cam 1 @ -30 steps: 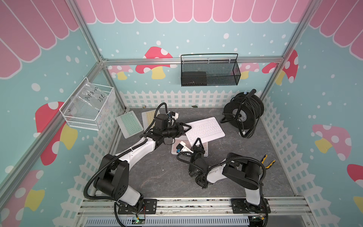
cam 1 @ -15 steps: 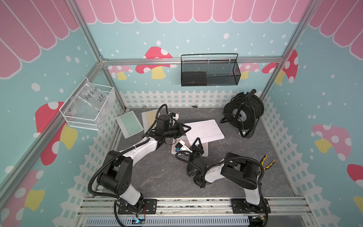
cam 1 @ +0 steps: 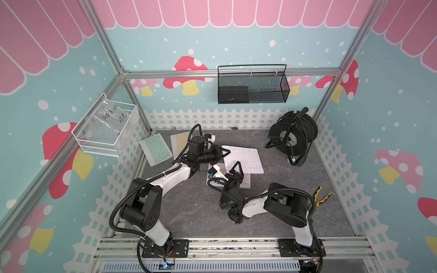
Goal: Stack the numeric keypads
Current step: Place the numeric keypad at the numeric keypad.
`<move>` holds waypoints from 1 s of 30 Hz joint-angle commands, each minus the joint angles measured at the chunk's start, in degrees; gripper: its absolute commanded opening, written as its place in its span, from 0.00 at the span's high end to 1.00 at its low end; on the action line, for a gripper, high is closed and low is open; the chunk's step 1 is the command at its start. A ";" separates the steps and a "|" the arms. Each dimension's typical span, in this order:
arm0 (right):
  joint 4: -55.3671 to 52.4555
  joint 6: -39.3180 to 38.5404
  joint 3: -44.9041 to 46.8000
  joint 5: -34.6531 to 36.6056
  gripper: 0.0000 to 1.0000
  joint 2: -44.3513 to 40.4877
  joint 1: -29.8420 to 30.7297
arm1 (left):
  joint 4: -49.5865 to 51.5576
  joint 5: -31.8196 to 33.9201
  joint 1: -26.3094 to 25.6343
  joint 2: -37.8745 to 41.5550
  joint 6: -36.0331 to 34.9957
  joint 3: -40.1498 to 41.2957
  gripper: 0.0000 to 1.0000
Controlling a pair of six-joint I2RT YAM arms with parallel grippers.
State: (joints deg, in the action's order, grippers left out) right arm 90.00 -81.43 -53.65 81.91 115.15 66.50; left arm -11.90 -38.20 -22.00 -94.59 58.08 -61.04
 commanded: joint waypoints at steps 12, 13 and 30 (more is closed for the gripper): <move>16.97 -6.67 -3.07 -0.68 0.00 -3.64 -0.01 | -0.28 -5.40 13.09 -4.55 1.15 -12.71 0.87; 16.97 -6.92 -4.19 -0.95 0.00 -3.62 -0.71 | 0.65 -5.30 13.50 -4.65 0.59 -13.28 0.87; -98.94 89.34 -32.63 -60.16 0.00 -25.64 -31.91 | 16.94 -2.04 14.58 3.43 -12.09 -13.76 0.84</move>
State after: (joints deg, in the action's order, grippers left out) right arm 9.32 -13.76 -87.94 38.54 93.71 37.54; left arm 1.61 -40.49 -7.64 -95.13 50.87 -73.06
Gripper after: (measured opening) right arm 0.995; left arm 0.158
